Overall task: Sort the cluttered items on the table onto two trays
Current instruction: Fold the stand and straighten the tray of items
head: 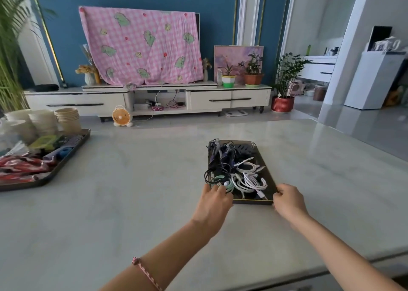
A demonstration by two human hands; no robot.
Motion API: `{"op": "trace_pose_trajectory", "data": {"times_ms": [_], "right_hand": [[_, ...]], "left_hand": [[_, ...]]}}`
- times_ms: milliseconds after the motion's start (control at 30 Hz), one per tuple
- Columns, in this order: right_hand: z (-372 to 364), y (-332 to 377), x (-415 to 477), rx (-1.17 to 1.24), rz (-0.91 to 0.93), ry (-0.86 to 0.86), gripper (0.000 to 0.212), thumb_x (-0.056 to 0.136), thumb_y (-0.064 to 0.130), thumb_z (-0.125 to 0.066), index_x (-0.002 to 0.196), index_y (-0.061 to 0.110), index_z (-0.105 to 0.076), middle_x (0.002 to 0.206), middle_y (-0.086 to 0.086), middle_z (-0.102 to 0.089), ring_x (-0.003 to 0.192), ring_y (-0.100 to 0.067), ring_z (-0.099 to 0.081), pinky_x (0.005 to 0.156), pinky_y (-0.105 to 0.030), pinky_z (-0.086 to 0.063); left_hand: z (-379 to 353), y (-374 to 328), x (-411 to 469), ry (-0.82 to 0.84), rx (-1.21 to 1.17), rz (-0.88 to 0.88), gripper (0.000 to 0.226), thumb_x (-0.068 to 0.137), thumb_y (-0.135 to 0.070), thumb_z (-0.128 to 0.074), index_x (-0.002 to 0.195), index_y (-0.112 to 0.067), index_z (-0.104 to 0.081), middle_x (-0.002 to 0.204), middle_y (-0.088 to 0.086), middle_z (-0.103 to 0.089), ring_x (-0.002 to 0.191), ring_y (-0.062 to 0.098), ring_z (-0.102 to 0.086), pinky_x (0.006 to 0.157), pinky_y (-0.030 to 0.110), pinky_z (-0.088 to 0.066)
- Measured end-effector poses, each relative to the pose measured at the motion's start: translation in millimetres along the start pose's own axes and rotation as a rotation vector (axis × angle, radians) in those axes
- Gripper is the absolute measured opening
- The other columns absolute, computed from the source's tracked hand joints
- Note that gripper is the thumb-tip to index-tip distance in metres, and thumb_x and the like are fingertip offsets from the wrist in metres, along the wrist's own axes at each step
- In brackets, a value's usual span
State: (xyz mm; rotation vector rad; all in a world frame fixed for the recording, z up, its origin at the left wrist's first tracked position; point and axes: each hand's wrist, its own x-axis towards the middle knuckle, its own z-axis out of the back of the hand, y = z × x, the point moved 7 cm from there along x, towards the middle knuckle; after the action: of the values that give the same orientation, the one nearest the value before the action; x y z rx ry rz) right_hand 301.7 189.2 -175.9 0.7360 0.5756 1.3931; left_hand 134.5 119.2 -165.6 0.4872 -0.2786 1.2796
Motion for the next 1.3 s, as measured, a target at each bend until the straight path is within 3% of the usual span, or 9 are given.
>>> {"op": "trace_pose_trajectory", "data": {"times_ms": [167, 300, 633, 733, 900, 1067, 1167, 1233, 1300], "right_hand": [[-34, 25, -18, 0.019, 0.065, 0.082, 0.019, 0.078, -0.004, -0.042, 0.085, -0.013, -0.057, 0.080, -0.030, -0.064, 0.076, -0.044, -0.063, 0.069, -0.042, -0.052], [-71, 60, -44, 0.020, 0.111, 0.198, 0.013, 0.080, -0.004, -0.041, 0.077, -0.006, -0.054, 0.079, -0.028, -0.066, 0.069, -0.037, -0.067, 0.065, -0.035, -0.053], [-194, 160, -86, -0.063, 0.303, 0.387, 0.026, 0.093, 0.010, -0.046, 0.068, 0.015, -0.040, 0.101, -0.026, -0.064, 0.095, -0.035, -0.063, 0.083, -0.039, -0.052], [-221, 183, -94, -0.035, 0.296, 0.426, 0.010, 0.094, 0.009, -0.045, 0.085, 0.008, -0.050, 0.106, -0.028, -0.061, 0.098, -0.037, -0.062, 0.086, -0.045, -0.051], [-253, 212, -97, 0.068, 0.204, 0.452, 0.030, 0.092, -0.002, -0.044, 0.120, -0.009, -0.051, 0.111, -0.025, -0.061, 0.087, -0.037, -0.065, 0.067, -0.032, -0.054], [-286, 234, -83, 0.245, 0.169, 0.424, 0.041, 0.094, -0.005, -0.041, 0.136, -0.005, -0.040, 0.124, -0.021, -0.055, 0.051, -0.019, -0.052, 0.033, -0.009, -0.037], [-305, 246, -73, 0.272, 0.181, 0.421, 0.028, 0.095, -0.001, -0.040, 0.119, 0.006, -0.051, 0.113, -0.019, -0.060, 0.045, -0.013, -0.053, 0.040, -0.012, -0.043], [-317, 254, -68, 0.298, 0.181, 0.416, 0.015, 0.096, 0.002, -0.040, 0.102, 0.013, -0.047, 0.096, -0.016, -0.062, 0.045, -0.012, -0.055, 0.053, -0.020, -0.050], [-334, 263, -60, 0.342, 0.180, 0.412, 0.008, 0.097, 0.006, -0.041, 0.098, 0.014, -0.041, 0.085, -0.012, -0.057, 0.047, -0.013, -0.057, 0.052, -0.020, -0.050]], "left_hand": [[2, 39, -34, -0.029, 0.038, 0.045, 0.039, 0.039, -0.021, -0.091, 0.053, -0.025, -0.055, 0.060, -0.007, -0.051, 0.055, 0.014, -0.055, 0.052, 0.022, -0.039], [19, 82, -70, -0.113, 0.070, 0.116, 0.034, 0.052, -0.017, -0.089, 0.055, -0.021, -0.056, 0.059, -0.005, -0.052, 0.054, 0.017, -0.056, 0.051, 0.025, -0.040], [44, 194, -159, -0.056, 0.160, 0.327, 0.035, 0.047, -0.018, -0.092, 0.057, -0.019, -0.059, 0.062, -0.003, -0.053, 0.055, 0.018, -0.057, 0.047, 0.026, -0.044], [45, 220, -176, -0.048, 0.146, 0.413, 0.036, 0.047, -0.017, -0.092, 0.058, -0.020, -0.059, 0.064, -0.004, -0.055, 0.057, 0.018, -0.059, 0.045, 0.026, -0.043], [40, 261, -187, -0.059, 0.097, 0.567, 0.035, 0.050, -0.016, -0.091, 0.057, -0.020, -0.057, 0.065, -0.003, -0.056, 0.058, 0.020, -0.060, 0.045, 0.027, -0.043], [31, 302, -182, -0.093, 0.055, 0.696, 0.035, 0.045, -0.017, -0.093, 0.052, -0.020, -0.059, 0.060, -0.003, -0.057, 0.055, 0.020, -0.061, 0.047, 0.027, -0.044], [22, 324, -179, -0.078, 0.055, 0.746, 0.033, 0.042, -0.016, -0.093, 0.051, -0.020, -0.061, 0.060, -0.002, -0.057, 0.055, 0.021, -0.060, 0.048, 0.029, -0.045], [17, 337, -175, -0.064, 0.069, 0.782, 0.032, 0.039, -0.016, -0.093, 0.051, -0.018, -0.064, 0.064, 0.001, -0.058, 0.059, 0.024, -0.060, 0.050, 0.030, -0.046], [7, 355, -171, -0.023, 0.118, 0.842, 0.029, 0.040, -0.015, -0.091, 0.051, -0.015, -0.065, 0.070, 0.006, -0.057, 0.066, 0.028, -0.058, 0.054, 0.032, -0.046]]}}
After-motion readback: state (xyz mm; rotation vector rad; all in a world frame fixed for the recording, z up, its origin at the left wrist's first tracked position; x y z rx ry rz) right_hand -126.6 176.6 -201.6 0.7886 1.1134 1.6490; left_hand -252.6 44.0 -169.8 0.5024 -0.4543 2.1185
